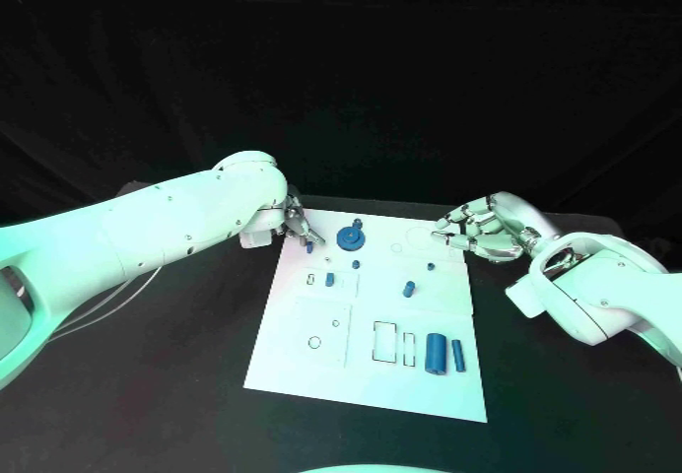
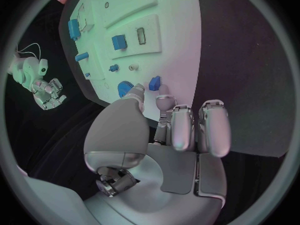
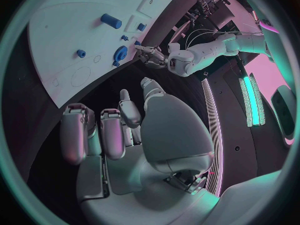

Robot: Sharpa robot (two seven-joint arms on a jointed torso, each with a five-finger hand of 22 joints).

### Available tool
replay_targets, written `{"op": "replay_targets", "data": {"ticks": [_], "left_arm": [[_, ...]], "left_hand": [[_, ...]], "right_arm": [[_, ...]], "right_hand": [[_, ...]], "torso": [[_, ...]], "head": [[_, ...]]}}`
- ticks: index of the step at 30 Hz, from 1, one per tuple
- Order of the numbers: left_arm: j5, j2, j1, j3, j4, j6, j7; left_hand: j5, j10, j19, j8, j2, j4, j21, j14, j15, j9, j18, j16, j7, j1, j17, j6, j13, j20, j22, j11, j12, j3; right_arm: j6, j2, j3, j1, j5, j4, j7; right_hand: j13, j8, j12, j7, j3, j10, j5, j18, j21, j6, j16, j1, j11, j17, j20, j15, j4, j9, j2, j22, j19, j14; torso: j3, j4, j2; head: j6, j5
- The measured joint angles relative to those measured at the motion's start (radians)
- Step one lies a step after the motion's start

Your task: Assemble the parts on the task board

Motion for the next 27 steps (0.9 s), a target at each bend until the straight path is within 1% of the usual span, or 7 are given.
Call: {"op": "replay_targets", "data": {"ticks": [9,16,18,19,23,24,27], "left_arm": [[0.0,-0.001,0.0,0.0,-0.001,0.006,0.0],[0.0,-0.002,0.0,0.0,-0.001,0.01,0.0],[0.0,-0.002,0.0,0.0,0.0,0.011,0.0],[0.001,-0.002,0.0,0.0,0.0,0.012,0.0],[0.004,-0.002,0.0,0.0,0.002,0.013,0.0],[0.006,-0.002,0.0,0.0,0.002,0.013,0.0],[0.014,-0.002,0.0,0.0,0.006,0.013,0.0]], "left_hand": [[0.0,0.0,0.001,0.0,0.004,0.0,0.0,0.0,0.0,-0.002,0.0,0.0,0.0,0.004,0.0,0.0,0.001,0.001,0.0,0.0,0.0,-0.005],[0.0,0.0,0.004,0.0,0.013,-0.003,0.0,0.0,0.0,-0.006,0.0,0.0,-0.004,0.013,0.001,0.004,0.002,0.004,0.001,0.0,0.007,-0.008],[0.0,0.0,0.004,-0.003,0.022,-0.003,0.0,0.0,0.0,-0.009,0.0,0.0,-0.006,0.022,0.001,0.008,0.002,0.004,0.002,0.0,0.007,-0.008],[0.0,0.0,0.004,-0.006,0.029,-0.003,0.0,0.0,0.0,-0.011,0.0,0.0,-0.003,0.029,0.001,0.012,0.002,0.004,0.002,0.0,0.007,-0.008],[0.0,0.0,0.004,-0.006,0.056,-0.003,0.0,0.0,0.0,-0.019,0.0,0.0,-0.005,0.056,0.001,0.017,0.002,0.004,0.003,0.0,0.007,-0.008],[0.0,0.0,0.004,-0.006,0.063,-0.004,0.0,0.0,0.0,-0.021,0.0,0.0,-0.006,0.063,0.001,0.017,0.002,0.004,0.003,0.0,0.007,-0.007],[0.005,0.0,0.004,-0.011,0.093,-0.02,0.0,0.0,0.0,-0.026,0.0,0.0,-0.009,0.093,0.001,0.02,0.0,0.004,0.003,0.0,0.007,0.009]], "right_arm": [[0.0,0.001,0.0,-0.001,0.0,-0.002,0.0],[0.0,0.001,0.0,-0.002,0.0,-0.003,0.0],[0.0,0.002,0.0,-0.002,0.0,-0.003,0.0],[0.0,0.002,0.0,-0.002,0.0,-0.003,0.0],[0.0,0.002,0.0,-0.002,0.0,-0.003,-0.001],[0.0,0.002,0.0,-0.002,0.0,-0.003,-0.001],[0.0,0.002,0.0,-0.002,0.0,-0.004,-0.001]], "right_hand": [[0.002,0.0,0.0,0.0,0.0,0.0,0.0,0.0,0.0,0.0,0.0,0.0,0.0,0.0,0.0,0.0,0.0,0.0,0.0,0.0,0.0,0.0],[0.002,0.0,0.0,0.0,0.0,0.0,0.0,0.0,0.0,0.0,0.0,0.0,0.0,0.0,0.0,0.0,0.0,0.001,0.0,0.0,0.0,0.0],[0.002,0.0,0.0,0.0,0.0,0.0,0.0,0.0,0.0,0.0,0.0,0.0,0.0,0.0,0.0,0.0,0.0,0.001,0.0,0.0,0.0,0.0],[0.002,0.0,0.0,0.0,0.0,0.0,0.002,0.0,0.0,0.0,0.0,0.0,0.0,0.0,0.0,0.0,0.0,0.001,0.0,0.0,0.0,0.0],[0.002,0.0,0.0,-0.001,0.0,0.0,0.004,0.0,0.0,-0.001,0.0,0.0,0.0,0.0,0.0,0.0,0.0,0.002,0.0,0.0,0.0,0.0],[0.002,0.0,0.0,-0.003,0.0,0.0,0.004,0.0,0.0,-0.003,0.0,0.001,0.0,0.0,0.0,0.0,0.0,0.002,0.0,0.0,0.0,0.0],[0.002,0.0,0.0,-0.004,-0.003,0.0,0.008,0.0,-0.004,-0.004,0.0,0.004,0.0,0.0,0.0,0.0,-0.003,0.002,0.004,0.0,0.0,0.0]], "torso": [[0.0001,0.0,0.0],[0.0001,-0.0001,0.0],[0.0001,-0.0005,0.0],[0.0001,-0.0005,0.0],[0.0001,-0.0006,0.0],[0.0001,-0.0005,0.0],[0.0001,-0.0001,0.0]], "head": [[-0.001,0.0],[-0.002,0.0],[-0.002,0.0],[-0.002,0.0],[-0.001,0.001],[-0.002,0.001],[-0.003,0.0]]}}
